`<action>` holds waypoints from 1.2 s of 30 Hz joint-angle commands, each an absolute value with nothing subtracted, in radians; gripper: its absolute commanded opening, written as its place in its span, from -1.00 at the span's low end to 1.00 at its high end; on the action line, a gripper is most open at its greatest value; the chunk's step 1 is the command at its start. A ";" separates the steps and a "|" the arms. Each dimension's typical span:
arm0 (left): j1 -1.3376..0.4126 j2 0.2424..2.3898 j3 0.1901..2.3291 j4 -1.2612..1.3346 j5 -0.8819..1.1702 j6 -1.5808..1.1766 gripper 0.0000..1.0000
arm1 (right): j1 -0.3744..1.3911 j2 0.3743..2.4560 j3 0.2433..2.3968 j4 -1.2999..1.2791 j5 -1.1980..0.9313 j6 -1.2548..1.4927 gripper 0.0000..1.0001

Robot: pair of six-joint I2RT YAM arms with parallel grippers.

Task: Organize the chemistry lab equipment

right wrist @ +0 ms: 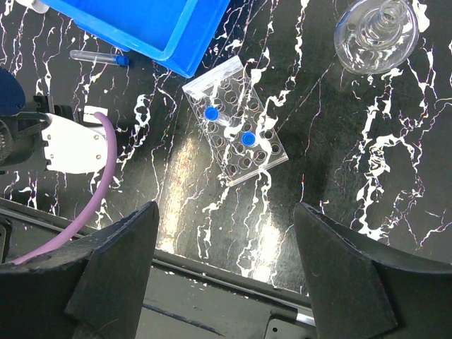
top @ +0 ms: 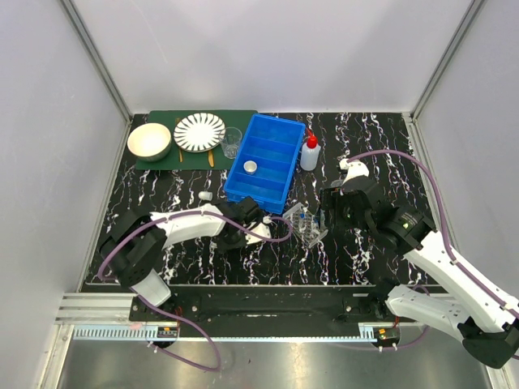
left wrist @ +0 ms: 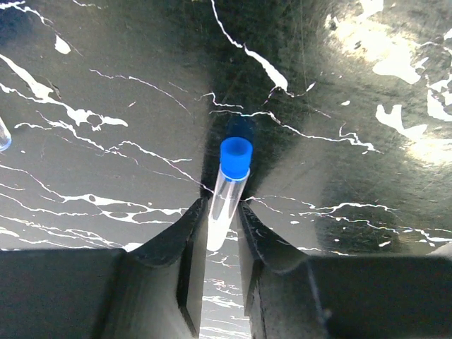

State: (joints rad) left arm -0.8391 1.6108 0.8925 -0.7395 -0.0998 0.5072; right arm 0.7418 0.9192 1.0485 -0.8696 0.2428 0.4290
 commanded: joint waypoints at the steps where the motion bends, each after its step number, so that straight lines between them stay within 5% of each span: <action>1: -0.834 1.624 0.917 -0.706 -0.054 0.502 -0.53 | 0.752 0.911 1.071 -0.870 0.255 0.420 0.64; 6: -0.834 1.634 0.937 -0.715 -0.037 0.502 -1.00 | 0.752 0.907 1.071 -0.874 0.255 0.425 0.62; 22: -0.836 1.516 1.086 -0.787 0.199 0.439 -1.00 | 0.750 0.903 1.227 -0.994 0.330 0.433 0.61; 36: -0.830 1.372 1.180 -0.770 0.321 0.141 -1.00 | 0.752 1.015 1.368 -0.994 0.080 0.459 0.59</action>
State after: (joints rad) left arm -0.8383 1.4258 1.1522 -0.7925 0.2451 0.2535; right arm 0.7437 0.9733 1.3388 -1.0000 0.1772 0.4435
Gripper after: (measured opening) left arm 0.054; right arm 0.801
